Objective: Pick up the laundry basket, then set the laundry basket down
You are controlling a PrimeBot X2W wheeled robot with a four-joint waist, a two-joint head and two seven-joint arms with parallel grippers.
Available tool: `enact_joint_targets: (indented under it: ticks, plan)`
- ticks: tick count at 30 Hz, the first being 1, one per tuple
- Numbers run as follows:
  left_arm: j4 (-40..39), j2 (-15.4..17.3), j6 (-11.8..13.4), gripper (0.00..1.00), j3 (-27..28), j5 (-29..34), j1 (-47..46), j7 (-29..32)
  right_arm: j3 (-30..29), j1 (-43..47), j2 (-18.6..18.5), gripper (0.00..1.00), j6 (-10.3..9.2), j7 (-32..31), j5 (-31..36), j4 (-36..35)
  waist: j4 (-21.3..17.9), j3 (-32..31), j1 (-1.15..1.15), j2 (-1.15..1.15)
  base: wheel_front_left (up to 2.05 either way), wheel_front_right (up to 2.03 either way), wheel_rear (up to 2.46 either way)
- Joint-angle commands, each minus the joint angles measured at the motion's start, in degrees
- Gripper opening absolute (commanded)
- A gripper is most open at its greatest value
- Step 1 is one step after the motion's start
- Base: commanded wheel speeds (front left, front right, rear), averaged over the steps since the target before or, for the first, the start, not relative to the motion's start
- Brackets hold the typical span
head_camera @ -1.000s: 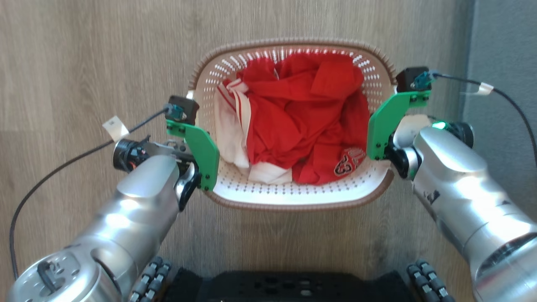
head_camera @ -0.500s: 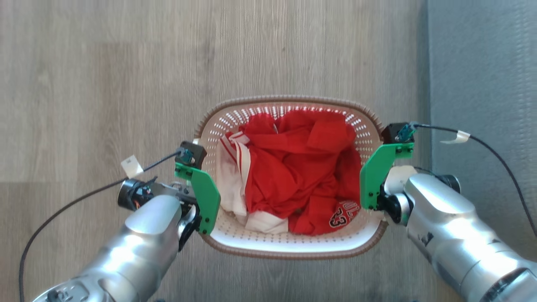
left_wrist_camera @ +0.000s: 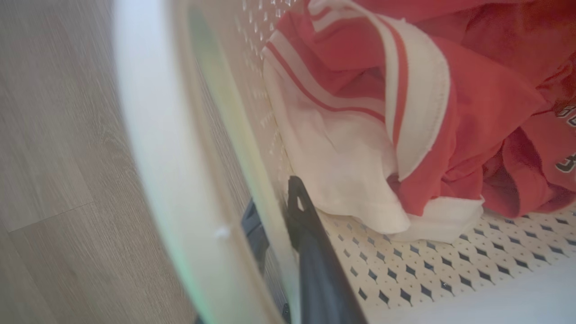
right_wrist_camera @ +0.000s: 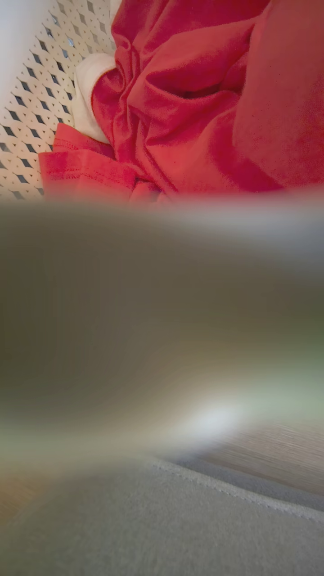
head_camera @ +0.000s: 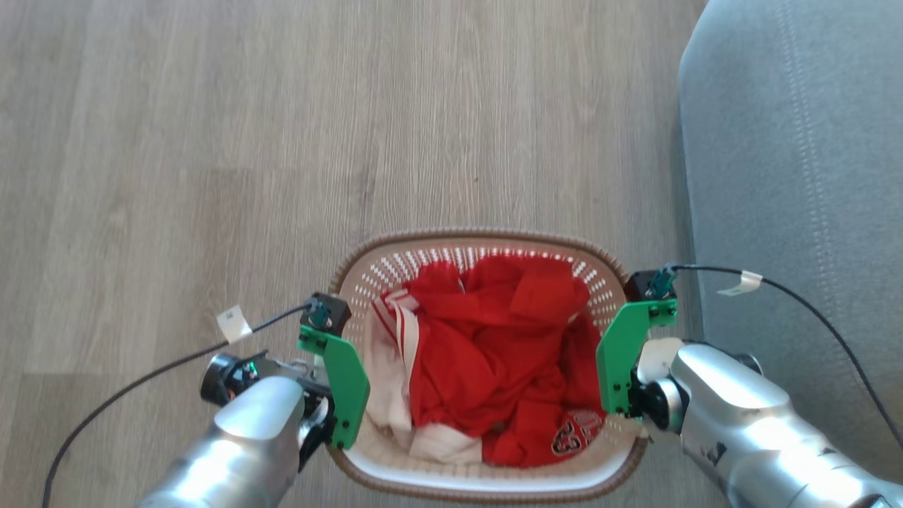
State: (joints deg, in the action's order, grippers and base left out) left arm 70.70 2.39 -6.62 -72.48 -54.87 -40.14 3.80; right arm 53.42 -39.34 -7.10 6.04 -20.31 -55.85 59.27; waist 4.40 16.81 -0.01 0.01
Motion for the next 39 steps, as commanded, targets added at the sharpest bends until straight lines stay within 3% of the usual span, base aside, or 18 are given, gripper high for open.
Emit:
enact_joint_targets:
  ticks: [1,5,11,18,39]
  plan:
    - [-1.1,0.7,-0.5,0.00,-0.8,1.9,-1.4,-0.1,2.3,1.0,1.7,0.00,1.45,-0.7,0.7,-3.1,-0.1,-1.5,0.01,-0.01,0.00,0.00,0.00]
    - [-4.6,1.9,-0.8,0.00,-0.8,2.4,0.7,4.2,4.1,1.2,1.2,0.00,1.45,-3.2,0.6,-4.4,-0.2,-3.8,0.01,-0.01,0.00,0.00,0.00]
    - [-16.1,7.4,-0.9,0.00,-0.9,5.5,3.6,12.8,6.7,1.6,0.7,0.00,1.45,-7.3,0.2,-5.8,-0.1,-6.7,0.01,-0.01,0.00,0.00,0.00]
    - [-25.3,11.7,-0.9,0.00,-0.9,5.2,5.6,17.5,6.9,3.1,1.0,0.00,1.45,-7.6,-1.1,-6.7,0.4,-9.4,0.01,-0.01,0.00,0.00,0.00]
    - [-28.5,12.2,-0.2,0.00,-0.8,4.8,8.9,17.3,6.5,4.8,1.4,0.00,1.45,-5.6,-0.3,-6.2,0.5,-11.8,0.01,-0.01,0.00,0.00,0.00]
